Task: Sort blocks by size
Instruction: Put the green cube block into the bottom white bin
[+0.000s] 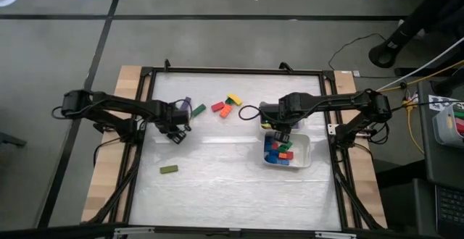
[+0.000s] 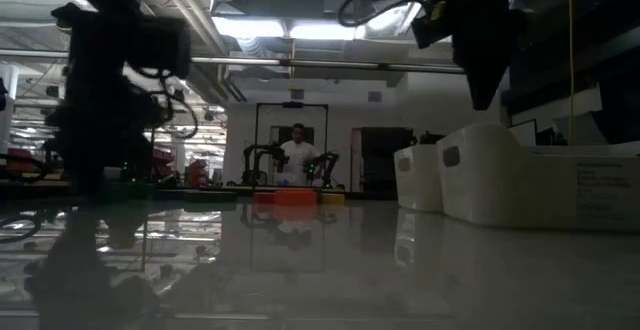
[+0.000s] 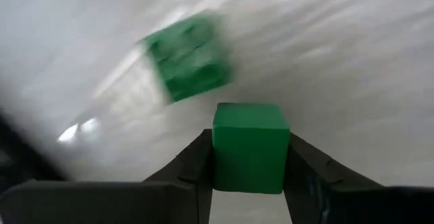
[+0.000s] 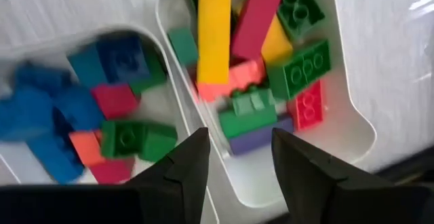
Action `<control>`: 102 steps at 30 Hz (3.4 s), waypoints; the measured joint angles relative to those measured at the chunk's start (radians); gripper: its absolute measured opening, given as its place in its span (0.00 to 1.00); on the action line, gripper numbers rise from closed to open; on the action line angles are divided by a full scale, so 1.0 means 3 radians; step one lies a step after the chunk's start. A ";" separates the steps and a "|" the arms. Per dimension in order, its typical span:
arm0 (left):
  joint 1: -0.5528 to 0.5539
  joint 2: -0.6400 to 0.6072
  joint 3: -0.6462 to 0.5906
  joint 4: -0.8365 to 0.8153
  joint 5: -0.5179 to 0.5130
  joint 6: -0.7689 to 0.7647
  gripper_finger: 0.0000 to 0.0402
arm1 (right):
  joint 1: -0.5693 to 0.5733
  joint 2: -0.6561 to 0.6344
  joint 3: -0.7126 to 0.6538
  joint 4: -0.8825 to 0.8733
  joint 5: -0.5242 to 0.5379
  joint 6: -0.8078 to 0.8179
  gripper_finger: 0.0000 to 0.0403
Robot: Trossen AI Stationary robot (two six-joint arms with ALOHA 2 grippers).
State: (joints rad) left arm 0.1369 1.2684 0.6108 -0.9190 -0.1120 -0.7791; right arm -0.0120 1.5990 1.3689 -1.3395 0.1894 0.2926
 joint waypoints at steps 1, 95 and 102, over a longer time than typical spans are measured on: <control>0.0000 -0.0014 0.0028 0.0081 0.0065 0.0021 0.29 | 0.0000 0.0000 0.0000 -0.0033 -0.0001 -0.0036 0.40; -0.0322 -0.0070 0.0107 0.4984 0.0856 -0.0021 0.33 | 0.0713 0.0088 -0.0290 0.4316 0.0690 -0.2202 0.64; -0.0334 -0.0070 0.0107 0.4976 0.0862 -0.0021 0.33 | 0.0712 0.0088 -0.0294 0.4396 0.0703 -0.2333 0.50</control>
State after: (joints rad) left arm 0.0368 1.2472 0.6430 0.5739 0.1467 -0.7853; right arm 0.2016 1.6253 1.2808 -0.0205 0.4004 -0.4072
